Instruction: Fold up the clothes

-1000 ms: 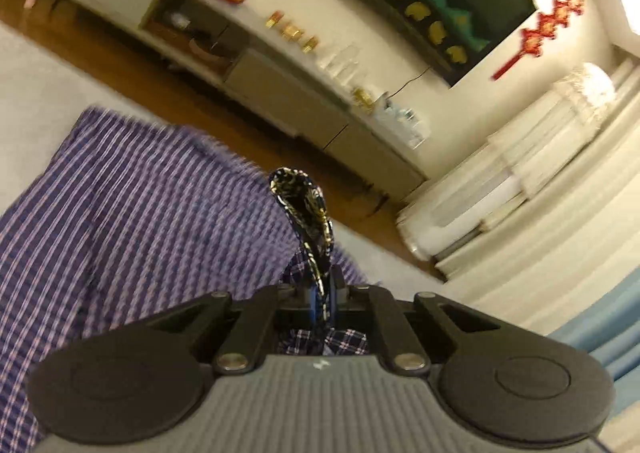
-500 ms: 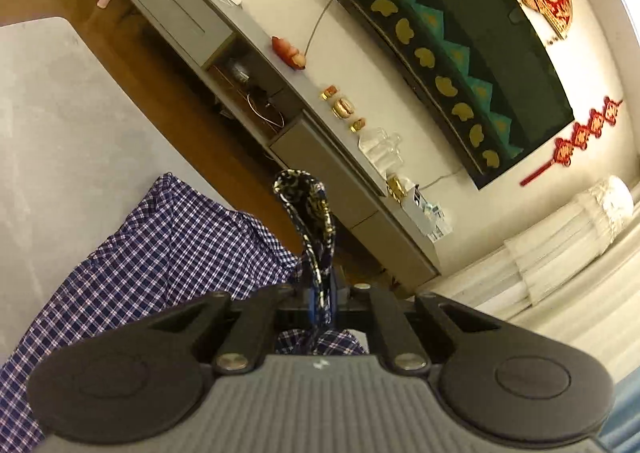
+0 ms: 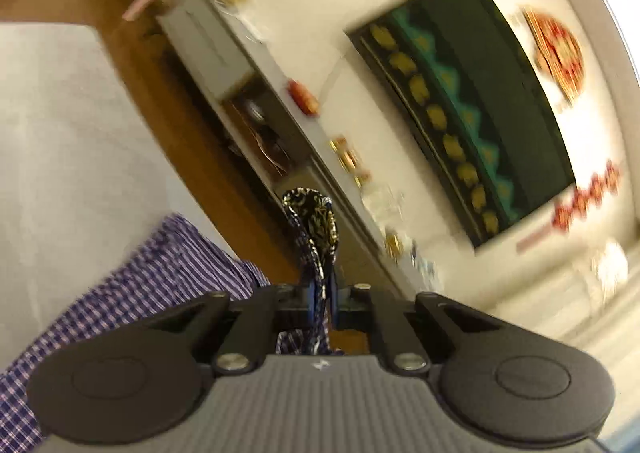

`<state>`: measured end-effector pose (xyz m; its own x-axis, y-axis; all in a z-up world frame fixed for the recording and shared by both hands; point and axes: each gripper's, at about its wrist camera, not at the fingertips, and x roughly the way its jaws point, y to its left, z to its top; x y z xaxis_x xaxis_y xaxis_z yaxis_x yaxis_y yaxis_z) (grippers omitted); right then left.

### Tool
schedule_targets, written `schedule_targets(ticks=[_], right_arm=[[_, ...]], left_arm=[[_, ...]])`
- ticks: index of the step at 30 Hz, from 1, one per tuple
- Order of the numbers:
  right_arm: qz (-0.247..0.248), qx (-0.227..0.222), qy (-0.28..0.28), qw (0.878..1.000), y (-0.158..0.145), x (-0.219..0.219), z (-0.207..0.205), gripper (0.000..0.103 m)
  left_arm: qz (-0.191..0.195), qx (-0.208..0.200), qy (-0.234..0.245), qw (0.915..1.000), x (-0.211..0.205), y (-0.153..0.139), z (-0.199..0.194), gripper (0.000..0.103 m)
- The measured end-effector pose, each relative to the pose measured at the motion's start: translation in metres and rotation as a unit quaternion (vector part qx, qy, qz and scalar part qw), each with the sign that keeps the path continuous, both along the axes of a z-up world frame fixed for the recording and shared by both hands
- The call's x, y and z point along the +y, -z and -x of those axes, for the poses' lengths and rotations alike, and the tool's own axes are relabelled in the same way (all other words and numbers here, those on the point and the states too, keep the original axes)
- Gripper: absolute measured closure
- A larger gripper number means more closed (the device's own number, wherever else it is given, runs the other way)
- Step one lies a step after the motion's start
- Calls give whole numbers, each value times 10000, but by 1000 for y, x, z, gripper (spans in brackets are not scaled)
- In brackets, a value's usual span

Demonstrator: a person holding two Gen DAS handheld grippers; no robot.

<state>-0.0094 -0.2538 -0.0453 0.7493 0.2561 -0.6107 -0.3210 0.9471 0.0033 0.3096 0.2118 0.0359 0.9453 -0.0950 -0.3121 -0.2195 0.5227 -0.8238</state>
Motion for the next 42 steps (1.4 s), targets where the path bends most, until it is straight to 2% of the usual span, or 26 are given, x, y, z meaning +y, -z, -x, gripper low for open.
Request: schedule_targets(ticks=[3, 7, 11, 15, 17, 18, 20, 22, 23, 25, 27, 28, 29, 30, 31, 32, 34, 35, 37, 38, 40, 42], right_arm=[[99, -119, -503, 9986, -1, 19, 5, 103], [59, 19, -671, 9977, 1, 26, -2, 103], [64, 298, -846, 9959, 10, 32, -6, 103], [297, 506, -988, 9934, 18, 38, -10, 103], [268, 577, -1015, 9928, 19, 37, -12, 103], [174, 616, -1030, 9926, 18, 35, -13, 103], [-103, 696, -1072, 9917, 13, 32, -16, 93], [-432, 743, -1101, 9902, 8, 27, -20, 85], [-670, 741, -1107, 9888, 4, 23, -21, 75], [-1153, 750, -1087, 9845, -3, 12, -25, 71], [-1467, 760, -995, 9812, -6, 5, -30, 70], [-1523, 761, -917, 9811, -7, 0, -30, 69], [-1493, 775, -836, 9822, -6, -3, -31, 67], [-1445, 804, -767, 9832, -4, -3, -32, 66], [-1390, 819, -718, 9843, -2, -3, -32, 66], [-1330, 824, -686, 9853, -1, -2, -32, 66], [-1216, 819, -628, 9872, 2, 1, -32, 63], [-1167, 799, -611, 9881, 2, 5, -32, 61], [-1101, 817, -574, 9889, 4, 8, -33, 61], [-1073, 835, -555, 9892, 6, 9, -34, 60], [-1006, 869, -551, 9896, 8, 14, -39, 60], [-935, 904, -557, 9899, 10, 20, -44, 60]], left_arm=[[73, 304, -138, 9994, 17, 16, 0, 96], [-26, 569, -51, 9984, 28, 32, -1, 96], [-127, 704, -158, 9973, 30, 40, -4, 96], [-17, 654, -398, 9971, 36, 43, -2, 95], [16, 699, -568, 9959, 39, 42, -1, 89], [113, 795, -713, 9942, 43, 45, 2, 87], [443, 1059, -1124, 9870, 51, 54, 14, 80], [744, 1131, -1240, 9830, 62, 69, 25, 80], [727, 1173, -1131, 9840, 65, 74, 27, 80], [516, 1216, -691, 9888, 67, 81, 29, 79], [-46, 1097, 36, 9939, 61, 78, 29, 68], [-547, 1138, 364, 9913, 54, 72, 27, 58], [-1351, 1175, 680, 9815, 43, 65, 27, 50], [-2076, 1119, 870, 9679, 34, 61, 30, 46], [-2789, 1056, 1056, 9486, 24, 57, 33, 39], [-3478, 988, 1237, 9241, 14, 53, 36, 31], [-4484, 908, 1648, 8738, 4, 59, 46, 29], [-4757, 876, 1817, 8562, 2, 63, 51, 29], [-4911, 787, 2204, 8391, 4, 71, 60, 29], [-4855, 727, 2404, 8374, 7, 74, 62, 29], [-4961, 710, 2639, 8241, 1, 82, 63, 29], [-5296, 765, 2684, 8010, -6, 90, 57, 29]])
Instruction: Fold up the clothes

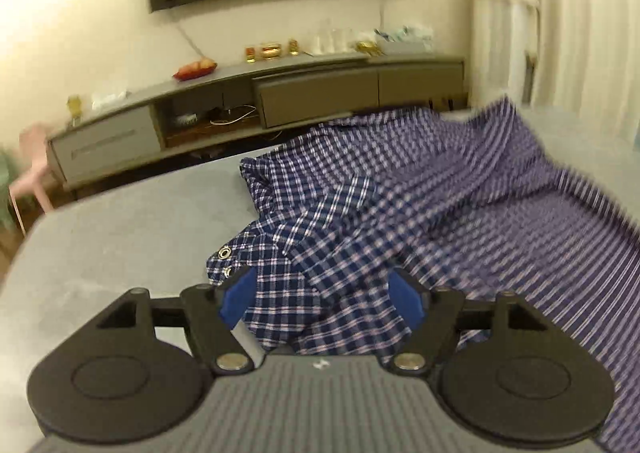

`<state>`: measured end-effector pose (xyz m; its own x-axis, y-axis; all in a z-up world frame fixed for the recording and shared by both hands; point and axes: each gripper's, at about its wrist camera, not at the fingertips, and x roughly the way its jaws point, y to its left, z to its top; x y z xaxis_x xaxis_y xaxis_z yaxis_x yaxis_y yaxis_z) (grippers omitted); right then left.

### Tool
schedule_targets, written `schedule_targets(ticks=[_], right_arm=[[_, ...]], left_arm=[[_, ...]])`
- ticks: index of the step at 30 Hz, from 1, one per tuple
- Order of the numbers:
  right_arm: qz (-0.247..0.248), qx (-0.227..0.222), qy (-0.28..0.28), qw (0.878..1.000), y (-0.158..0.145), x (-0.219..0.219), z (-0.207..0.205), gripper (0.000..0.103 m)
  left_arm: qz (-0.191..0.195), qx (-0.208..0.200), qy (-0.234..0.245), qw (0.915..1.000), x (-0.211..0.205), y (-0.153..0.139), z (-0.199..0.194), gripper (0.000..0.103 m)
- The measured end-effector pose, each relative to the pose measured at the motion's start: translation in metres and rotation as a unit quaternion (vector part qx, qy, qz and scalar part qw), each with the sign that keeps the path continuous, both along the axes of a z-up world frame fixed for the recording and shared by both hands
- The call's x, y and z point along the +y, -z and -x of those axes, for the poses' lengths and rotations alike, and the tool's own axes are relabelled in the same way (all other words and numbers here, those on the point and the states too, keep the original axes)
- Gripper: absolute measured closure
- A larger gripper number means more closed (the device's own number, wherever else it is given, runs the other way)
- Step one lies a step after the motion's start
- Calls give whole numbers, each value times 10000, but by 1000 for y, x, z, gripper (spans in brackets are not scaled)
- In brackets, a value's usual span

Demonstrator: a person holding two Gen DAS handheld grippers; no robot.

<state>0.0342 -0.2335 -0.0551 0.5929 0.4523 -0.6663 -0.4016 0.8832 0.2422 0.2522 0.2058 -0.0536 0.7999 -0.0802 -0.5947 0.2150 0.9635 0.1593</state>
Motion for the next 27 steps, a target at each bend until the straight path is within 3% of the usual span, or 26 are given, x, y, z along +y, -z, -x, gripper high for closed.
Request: schedule_targets(ticks=[3, 4, 6, 7, 8, 9, 10, 11, 12, 14, 16, 18, 20, 21, 22, 23, 26, 27], right_arm=[[125, 26, -59, 9999, 5, 8, -3, 60], [160, 43, -60, 9998, 6, 9, -3, 60], [230, 76, -62, 9997, 9, 12, -5, 60], [248, 85, -59, 9996, 10, 12, -5, 60], [254, 88, -53, 9996, 10, 12, -5, 60], [255, 87, -46, 9996, 11, 12, -6, 60], [252, 84, -38, 9996, 11, 11, -6, 60], [253, 78, -34, 9996, 11, 12, -6, 60], [263, 68, -39, 9996, 11, 13, -6, 60], [315, 28, -71, 9995, 12, 15, -6, 59], [364, -12, -102, 9993, 12, 18, -6, 58], [386, -31, -109, 9992, 12, 19, -6, 58], [388, -35, -66, 9992, 12, 18, -7, 58], [402, -75, -6, 9992, 10, 17, -8, 58], [380, -151, 57, 9991, 6, 16, -8, 58], [313, -221, 89, 9992, 2, 16, -9, 58], [322, -372, -105, 9987, -10, 26, -19, 58], [385, -423, -204, 9982, -14, 32, -23, 58]], left_arm=[[-367, -18, 21, 9993, -6, 11, -9, 31], [-442, -20, 12, 9990, -7, 15, -12, 40], [-350, 125, -5, 9993, -3, 21, -22, 76], [-155, 194, 3, 9997, 1, 18, -24, 100], [52, 258, 9, 9997, 6, 15, -27, 103], [526, 224, -7, 9984, 16, 5, -29, 103], [1268, 162, -127, 9917, 31, -9, -30, 103], [2003, 104, -252, 9794, 47, -22, -32, 103], [2725, 168, -522, 9606, 66, -25, -34, 103], [4073, 291, -1045, 9068, 105, -30, -39, 103], [3624, 416, -1303, 9219, 112, -18, -41, 103], [2343, 408, -1004, 9661, 98, -10, -36, 96], [1048, 354, -546, 9924, 76, -3, -25, 70], [494, 231, -309, 9980, 66, -1, -16, 63], [-47, 110, -72, 9999, 55, 1, -8, 49], [-255, 54, 128, 9996, 51, 3, 0, 40], [-701, 136, 799, 9942, 32, 14, 14, 37], [-1076, 116, 943, 9896, 24, 21, 15, 37]])
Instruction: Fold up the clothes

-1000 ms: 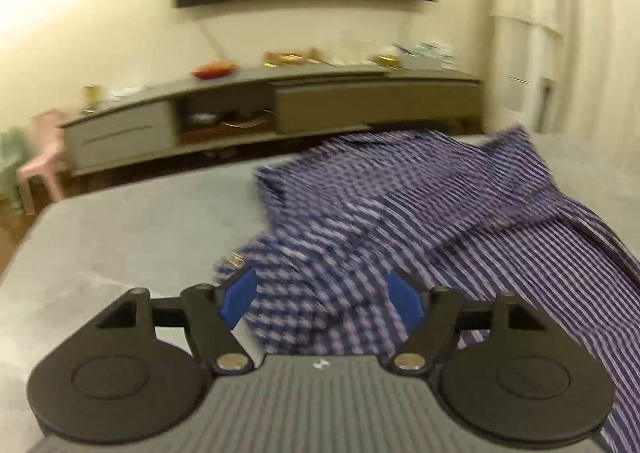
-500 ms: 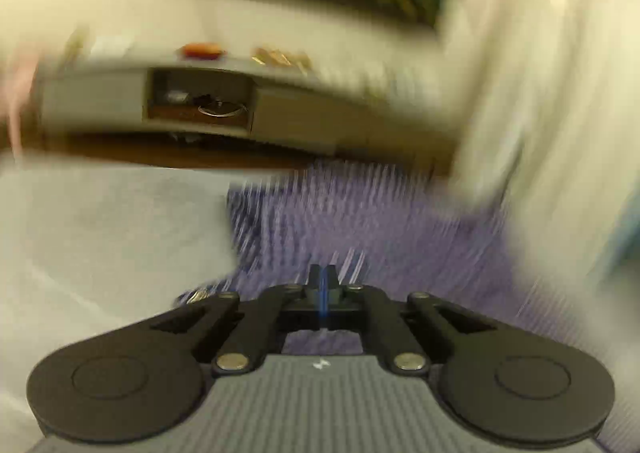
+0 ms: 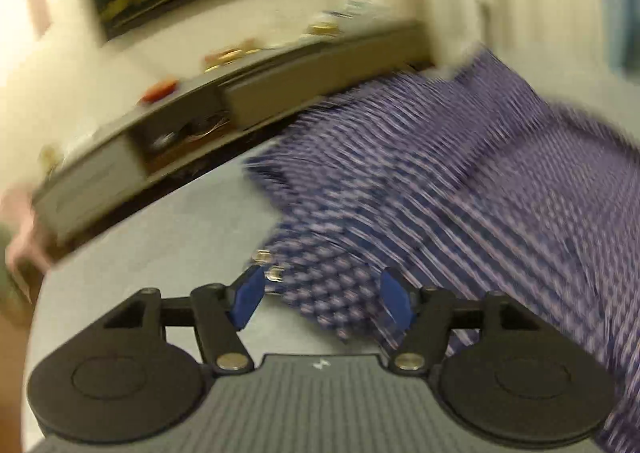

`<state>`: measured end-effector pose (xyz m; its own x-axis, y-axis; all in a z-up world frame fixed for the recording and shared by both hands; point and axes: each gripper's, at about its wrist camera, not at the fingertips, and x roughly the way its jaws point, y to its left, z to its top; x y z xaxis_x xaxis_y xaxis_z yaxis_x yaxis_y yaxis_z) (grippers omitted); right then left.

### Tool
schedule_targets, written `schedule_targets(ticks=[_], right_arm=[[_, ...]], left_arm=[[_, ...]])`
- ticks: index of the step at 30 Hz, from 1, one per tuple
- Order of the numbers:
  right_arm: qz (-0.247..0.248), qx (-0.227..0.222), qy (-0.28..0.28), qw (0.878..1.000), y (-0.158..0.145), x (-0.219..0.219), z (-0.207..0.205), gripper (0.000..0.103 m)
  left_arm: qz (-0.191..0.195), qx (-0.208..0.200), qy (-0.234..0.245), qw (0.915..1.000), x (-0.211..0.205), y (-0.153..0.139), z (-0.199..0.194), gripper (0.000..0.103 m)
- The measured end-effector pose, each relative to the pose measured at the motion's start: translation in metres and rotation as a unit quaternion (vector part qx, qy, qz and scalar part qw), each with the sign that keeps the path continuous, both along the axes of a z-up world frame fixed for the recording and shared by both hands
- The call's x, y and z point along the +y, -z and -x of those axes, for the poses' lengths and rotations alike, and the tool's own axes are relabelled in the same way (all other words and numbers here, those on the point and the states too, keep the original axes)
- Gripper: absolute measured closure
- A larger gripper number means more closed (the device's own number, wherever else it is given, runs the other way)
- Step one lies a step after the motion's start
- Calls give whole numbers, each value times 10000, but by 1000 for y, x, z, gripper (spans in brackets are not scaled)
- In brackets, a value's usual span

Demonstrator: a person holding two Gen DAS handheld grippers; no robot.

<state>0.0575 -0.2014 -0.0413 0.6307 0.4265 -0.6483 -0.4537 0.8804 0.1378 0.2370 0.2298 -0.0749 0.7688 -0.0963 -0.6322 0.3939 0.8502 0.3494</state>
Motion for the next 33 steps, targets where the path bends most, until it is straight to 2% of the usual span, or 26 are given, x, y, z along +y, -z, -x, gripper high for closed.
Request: schedule_targets(ticks=[3, 4, 6, 11, 17, 21, 22, 23, 24, 26, 27, 28, 29, 30, 31, 32, 33], right_arm=[[137, -147, -295, 9994, -13, 20, -15, 58], [152, -196, -395, 9989, -18, 26, -21, 58], [202, -320, -565, 9977, -28, 39, -33, 56], [245, -572, -657, 9959, -40, 53, -70, 55], [-157, -262, -239, 9992, -38, 44, -85, 53], [-244, -225, -273, 9991, -37, 48, -83, 51], [-254, -210, -280, 9991, -37, 49, -83, 51], [-257, -185, -280, 9991, -36, 50, -84, 51], [-249, -175, -264, 9992, -35, 50, -84, 51], [-212, -178, -208, 9994, -32, 47, -83, 51], [-193, -179, -180, 9995, -31, 45, -83, 51], [-175, -180, -153, 9996, -30, 44, -83, 51], [-156, -181, -125, 9996, -29, 42, -82, 51], [-148, -170, -87, 9997, -27, 41, -83, 51], [-147, -148, -43, 9998, -26, 39, -85, 51], [-136, -132, -7, 9998, -24, 38, -88, 51], [-110, -119, 21, 9999, -23, 39, -90, 51]], left_arm=[[-1087, -210, 323, 9933, -22, 24, 4, 36], [-1261, -319, 400, 9907, -26, 30, 5, 36], [-1300, -521, 406, 9893, -29, 36, 2, 36], [-1081, -423, 530, 9918, -26, 36, -3, 40], [-836, -175, 699, 9939, -11, 31, 1, 38], [-792, -362, 587, 9945, -13, 34, -6, 37], [-758, -395, 531, 9949, -12, 34, -12, 47], [-690, -305, 511, 9958, -12, 33, -17, 80], [-511, -94, 488, 9975, -12, 31, -25, 98], [-75, -38, 403, 9992, -11, 18, -32, 98], [308, -33, 402, 9987, -8, 6, -34, 98], [851, -50, 340, 9958, 0, -10, -36, 98], [1409, -66, 273, 9896, 8, -26, -37, 98], [2364, -44, 106, 9716, 26, -43, -42, 99], [3299, -11, -63, 9440, 45, -60, -46, 99], [4282, 243, -237, 9031, 66, -64, -53, 100], [5204, 493, -407, 8515, 88, -68, -59, 102]])
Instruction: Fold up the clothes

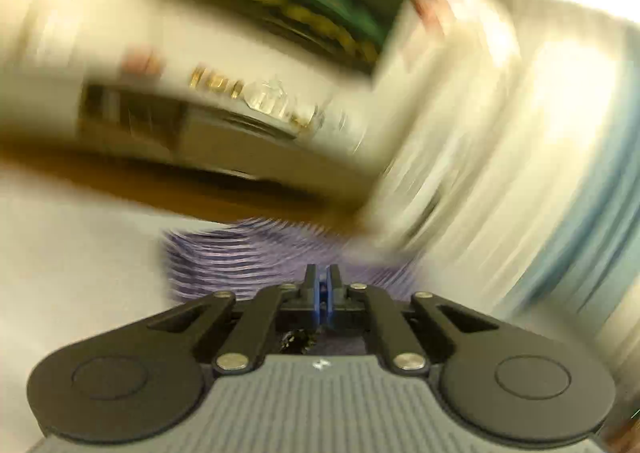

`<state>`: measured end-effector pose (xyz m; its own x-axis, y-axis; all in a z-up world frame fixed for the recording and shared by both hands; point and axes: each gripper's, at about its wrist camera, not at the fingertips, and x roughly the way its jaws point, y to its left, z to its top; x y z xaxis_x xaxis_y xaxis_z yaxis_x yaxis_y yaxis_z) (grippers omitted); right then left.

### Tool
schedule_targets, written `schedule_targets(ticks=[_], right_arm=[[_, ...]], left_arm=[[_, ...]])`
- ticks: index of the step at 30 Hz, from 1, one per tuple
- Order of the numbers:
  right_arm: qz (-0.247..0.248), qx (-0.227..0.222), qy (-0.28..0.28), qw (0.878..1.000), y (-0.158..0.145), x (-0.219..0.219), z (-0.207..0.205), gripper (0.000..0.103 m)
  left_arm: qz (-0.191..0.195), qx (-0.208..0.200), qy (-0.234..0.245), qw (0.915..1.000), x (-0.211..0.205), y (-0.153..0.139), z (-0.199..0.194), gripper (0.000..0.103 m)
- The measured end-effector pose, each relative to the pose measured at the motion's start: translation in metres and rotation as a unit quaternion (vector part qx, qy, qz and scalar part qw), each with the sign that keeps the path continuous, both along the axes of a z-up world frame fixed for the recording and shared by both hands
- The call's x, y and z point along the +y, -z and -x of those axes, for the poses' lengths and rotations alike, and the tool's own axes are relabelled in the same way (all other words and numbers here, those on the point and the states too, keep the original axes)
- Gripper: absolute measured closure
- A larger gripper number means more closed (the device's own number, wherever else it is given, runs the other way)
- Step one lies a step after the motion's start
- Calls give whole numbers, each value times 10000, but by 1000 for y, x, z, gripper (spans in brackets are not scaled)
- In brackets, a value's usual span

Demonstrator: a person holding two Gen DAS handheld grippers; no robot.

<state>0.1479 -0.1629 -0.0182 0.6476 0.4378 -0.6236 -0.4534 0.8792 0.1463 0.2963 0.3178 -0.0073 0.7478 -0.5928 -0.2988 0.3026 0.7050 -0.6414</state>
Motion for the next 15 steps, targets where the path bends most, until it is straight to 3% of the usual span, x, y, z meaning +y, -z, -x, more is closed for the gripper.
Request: schedule_targets(ticks=[1, 2, 6, 7, 9, 10, 11, 12, 13, 14, 15], right_arm=[[21, 8, 23, 10000, 1, 0, -2, 51], [34, 12, 38, 10000, 2, 1, -4, 51], [89, 31, 81, 9999, 7, 6, -9, 51], [105, 30, 88, 9999, 8, 7, -10, 51], [151, 13, 97, 9998, 9, 11, -11, 50], [188, -3, 105, 9998, 11, 13, -13, 49], [225, -23, 118, 9997, 11, 14, -15, 48], [247, -37, 156, 9996, 11, 14, -17, 46], [255, -44, 208, 9994, 11, 13, -19, 45], [264, -50, 261, 9993, 11, 12, -22, 43], [245, -37, 309, 9992, 10, 11, -25, 43]], left_arm=[[837, 226, -77, 9962, 18, 7, -5, 102], [1229, 421, -276, 9911, 31, 16, -7, 102], [1161, 1516, -1081, 9756, 59, 66, -18, 101], [1108, 1747, -1223, 9707, 63, 78, -20, 96], [312, 1741, -1327, 9752, 57, 76, -22, 80], [-288, 1488, -1136, 9819, 43, 69, -19, 66], [-887, 1228, -940, 9840, 29, 61, -16, 45], [-1468, 966, -737, 9817, 16, 53, -14, 34], [-1707, 796, -493, 9809, 6, 51, -9, 19], [-1943, 626, -247, 9786, -3, 48, -5, 12], [-2165, 462, -6, 9752, -13, 46, -1, 12]])
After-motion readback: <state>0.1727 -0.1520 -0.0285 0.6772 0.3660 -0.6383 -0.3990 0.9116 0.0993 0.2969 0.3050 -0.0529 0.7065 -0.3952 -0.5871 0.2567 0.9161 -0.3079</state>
